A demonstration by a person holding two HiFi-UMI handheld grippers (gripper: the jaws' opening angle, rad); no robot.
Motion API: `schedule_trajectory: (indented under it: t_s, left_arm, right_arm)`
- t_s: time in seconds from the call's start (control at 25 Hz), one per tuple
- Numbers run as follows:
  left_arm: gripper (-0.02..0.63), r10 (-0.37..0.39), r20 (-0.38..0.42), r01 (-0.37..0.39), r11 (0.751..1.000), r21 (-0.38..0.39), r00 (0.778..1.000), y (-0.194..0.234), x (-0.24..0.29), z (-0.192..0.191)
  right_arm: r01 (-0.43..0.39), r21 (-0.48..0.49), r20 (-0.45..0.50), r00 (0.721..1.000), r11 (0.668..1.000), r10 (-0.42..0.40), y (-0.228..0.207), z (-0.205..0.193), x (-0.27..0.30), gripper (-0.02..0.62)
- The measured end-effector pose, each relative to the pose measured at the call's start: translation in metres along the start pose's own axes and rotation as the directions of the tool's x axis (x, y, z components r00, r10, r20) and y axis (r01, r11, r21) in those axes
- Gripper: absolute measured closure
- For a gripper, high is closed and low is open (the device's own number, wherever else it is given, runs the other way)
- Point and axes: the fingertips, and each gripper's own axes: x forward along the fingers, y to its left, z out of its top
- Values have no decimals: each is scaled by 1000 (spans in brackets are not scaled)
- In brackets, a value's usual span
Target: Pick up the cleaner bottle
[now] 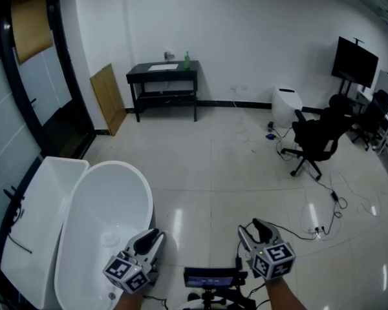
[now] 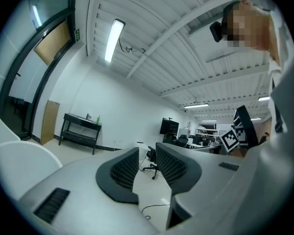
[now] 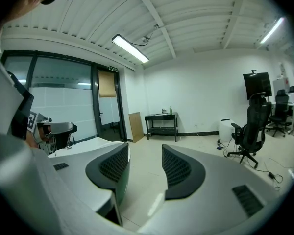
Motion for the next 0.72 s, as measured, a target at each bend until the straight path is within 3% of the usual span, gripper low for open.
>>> schedule_trajectory:
  t_s: [0.32, 0.72]
  left_arm:
    - [509, 36, -8, -36, 999, -16, 999, 25, 44, -2]
    - [510, 80, -14, -80, 997, -14, 997, 45, 153, 16]
  right_arm:
    - [-22, -1, 0, 1000, 1000, 22, -44, 12, 48, 385]
    - [-64, 20, 10, 998, 998, 63, -133, 54, 115, 385]
